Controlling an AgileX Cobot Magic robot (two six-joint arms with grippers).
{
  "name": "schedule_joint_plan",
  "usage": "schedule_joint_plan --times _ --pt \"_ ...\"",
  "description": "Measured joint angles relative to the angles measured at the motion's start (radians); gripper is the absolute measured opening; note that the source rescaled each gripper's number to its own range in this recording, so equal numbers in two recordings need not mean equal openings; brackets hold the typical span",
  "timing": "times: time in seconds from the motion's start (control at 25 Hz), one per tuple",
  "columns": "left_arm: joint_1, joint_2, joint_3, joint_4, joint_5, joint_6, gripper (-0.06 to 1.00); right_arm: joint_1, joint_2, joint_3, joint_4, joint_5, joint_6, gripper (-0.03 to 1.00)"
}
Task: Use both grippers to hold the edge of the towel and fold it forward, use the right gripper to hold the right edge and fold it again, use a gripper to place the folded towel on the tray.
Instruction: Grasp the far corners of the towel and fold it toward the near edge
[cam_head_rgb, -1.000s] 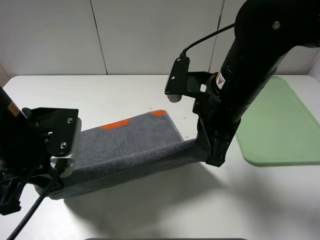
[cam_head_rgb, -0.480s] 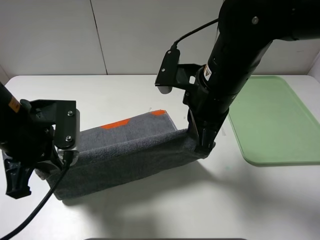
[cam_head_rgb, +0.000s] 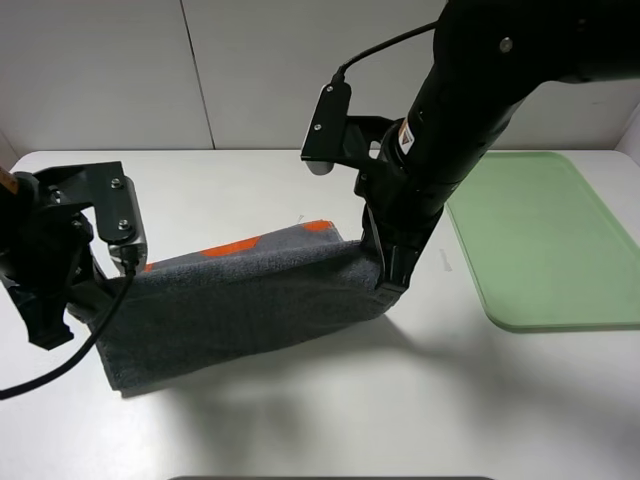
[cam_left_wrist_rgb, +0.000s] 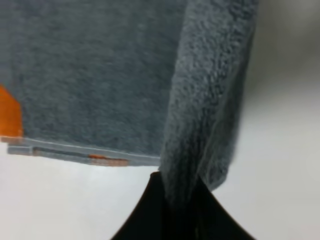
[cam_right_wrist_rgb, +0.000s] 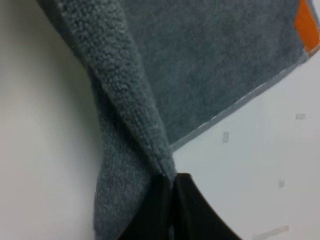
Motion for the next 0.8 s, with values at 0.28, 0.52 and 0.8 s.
schedule_joint_plan --times 0.28,0.52,0.8 --pt "0.017 0.000 0.000 0.017 -0.035 0.001 0.00 0.000 0.084 -0.061 -0.025 -0.005 0.000 0.00" --pt "0.017 0.028 0.001 0.039 -0.070 0.001 0.00 0.000 0.143 -0.134 -0.043 0.007 0.000 0.00" --pt "0.017 0.168 0.001 0.067 -0.141 -0.015 0.00 0.000 0.161 -0.150 -0.053 -0.012 0.000 0.00"
